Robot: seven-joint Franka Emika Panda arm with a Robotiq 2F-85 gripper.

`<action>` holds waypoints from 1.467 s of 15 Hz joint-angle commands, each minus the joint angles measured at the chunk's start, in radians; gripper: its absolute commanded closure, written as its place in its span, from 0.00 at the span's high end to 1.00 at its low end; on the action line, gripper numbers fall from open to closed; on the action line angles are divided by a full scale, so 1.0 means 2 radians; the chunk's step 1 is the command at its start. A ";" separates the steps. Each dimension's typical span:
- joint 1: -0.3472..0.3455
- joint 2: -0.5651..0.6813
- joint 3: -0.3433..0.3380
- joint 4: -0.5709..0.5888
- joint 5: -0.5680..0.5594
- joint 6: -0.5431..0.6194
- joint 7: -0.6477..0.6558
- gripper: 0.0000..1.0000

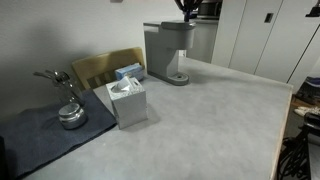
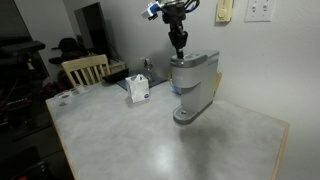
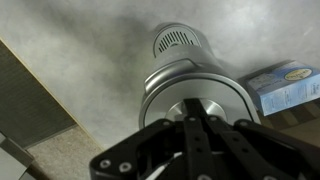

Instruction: Press the button on top of the object

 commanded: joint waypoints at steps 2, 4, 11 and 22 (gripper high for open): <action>-0.001 0.001 0.000 -0.015 0.001 0.019 -0.012 0.00; -0.002 0.000 0.001 -0.023 0.006 0.021 -0.012 0.00; -0.001 0.000 0.005 -0.047 0.011 0.008 -0.017 0.00; 0.007 -0.005 0.000 -0.009 -0.013 0.011 -0.014 0.00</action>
